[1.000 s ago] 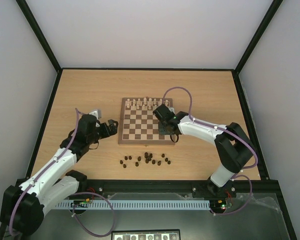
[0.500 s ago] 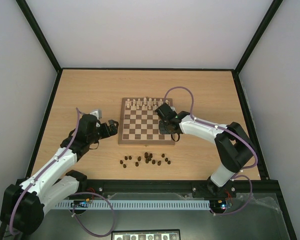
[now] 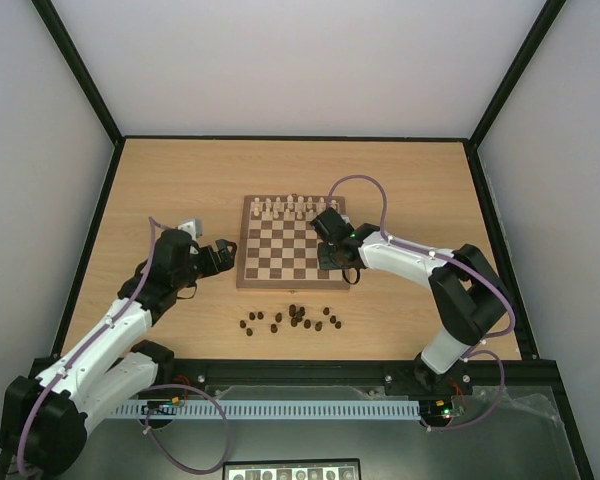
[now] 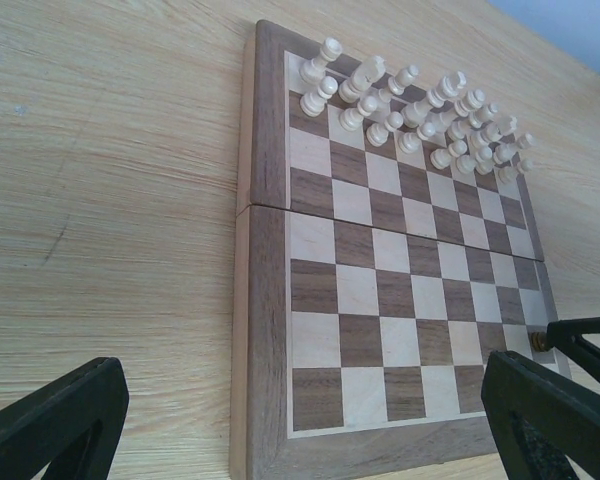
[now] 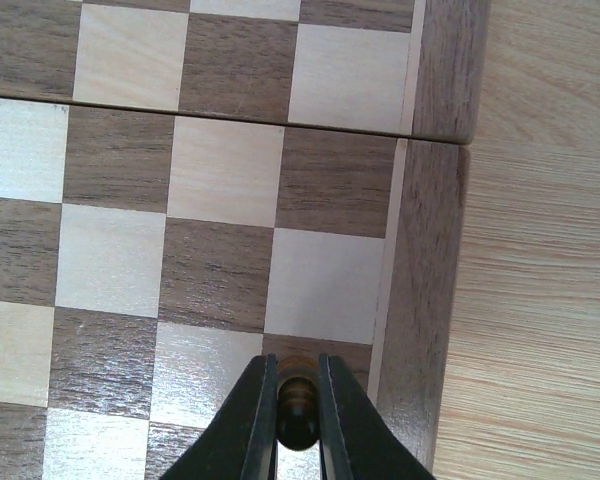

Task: Set up the chess pieces on the board
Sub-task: Place the chess piece on the chessboard, then pick up the chess piece at the center of the board.

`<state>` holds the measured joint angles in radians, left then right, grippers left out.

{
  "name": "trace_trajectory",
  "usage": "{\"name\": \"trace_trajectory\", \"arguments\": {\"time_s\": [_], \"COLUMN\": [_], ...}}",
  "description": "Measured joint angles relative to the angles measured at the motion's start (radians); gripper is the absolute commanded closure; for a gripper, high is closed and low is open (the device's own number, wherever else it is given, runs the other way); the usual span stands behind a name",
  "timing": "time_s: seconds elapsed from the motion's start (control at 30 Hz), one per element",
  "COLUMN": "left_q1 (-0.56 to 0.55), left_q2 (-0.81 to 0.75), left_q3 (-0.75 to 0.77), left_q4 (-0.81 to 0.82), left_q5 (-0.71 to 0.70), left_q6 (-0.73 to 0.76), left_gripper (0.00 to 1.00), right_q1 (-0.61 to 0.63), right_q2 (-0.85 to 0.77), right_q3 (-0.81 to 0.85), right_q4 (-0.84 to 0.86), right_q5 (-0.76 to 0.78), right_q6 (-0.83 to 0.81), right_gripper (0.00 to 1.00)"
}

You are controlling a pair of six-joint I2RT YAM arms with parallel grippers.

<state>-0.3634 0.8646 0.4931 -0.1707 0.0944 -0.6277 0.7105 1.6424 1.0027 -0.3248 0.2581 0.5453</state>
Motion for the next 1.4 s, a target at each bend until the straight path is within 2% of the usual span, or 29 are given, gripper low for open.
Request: {"name": "trace_trajectory", "arguments": {"time_s": [0.13, 0.27, 0.37, 0.53, 0.63, 0.77, 0.93, 1.13, 1.4], "left_q1": [0.0, -0.002, -0.002, -0.006, -0.01, -0.014, -0.021, -0.031, -0.038], "left_q2": [0.0, 0.0, 0.0, -0.005, -0.02, -0.033, -0.035, -0.035, -0.035], "left_q3": [0.0, 0.0, 0.001, 0.002, 0.003, 0.014, 0.016, 0.016, 0.016], "left_q4": [-0.003, -0.005, -0.007, -0.009, -0.01, -0.017, -0.024, -0.023, -0.023], "left_q5": [0.0, -0.001, -0.001, -0.001, -0.001, -0.001, 0.0, 0.002, 0.005], "left_q6": [0.0, 0.0, 0.0, 0.0, 0.0, 0.001, 0.001, 0.0, 0.0], "left_gripper": [0.01, 0.0, 0.01, 0.0, 0.0, 0.0, 0.0, 0.01, 0.01], "right_q1": [-0.001, -0.001, -0.001, -0.001, -0.001, 0.0, 0.041, 0.176, 0.301], "right_q2": [0.0, 0.0, -0.005, -0.084, -0.192, -0.336, -0.465, -0.492, -0.52], "right_q3": [0.0, 0.0, 0.0, -0.002, -0.003, -0.036, -0.178, -0.298, -0.364], "right_q4": [0.001, 0.0, 0.0, -0.016, -0.03, -0.043, -0.072, -0.104, -0.127], "right_q5": [0.0, 0.0, 0.001, 0.002, 0.0, -0.013, -0.049, -0.07, -0.047], "right_q6": [-0.004, -0.008, -0.009, -0.016, -0.022, -0.02, 0.024, 0.127, 0.255], "right_gripper": [0.81, 0.8, 0.74, 0.54, 0.49, 0.51, 0.56, 0.63, 0.67]}}
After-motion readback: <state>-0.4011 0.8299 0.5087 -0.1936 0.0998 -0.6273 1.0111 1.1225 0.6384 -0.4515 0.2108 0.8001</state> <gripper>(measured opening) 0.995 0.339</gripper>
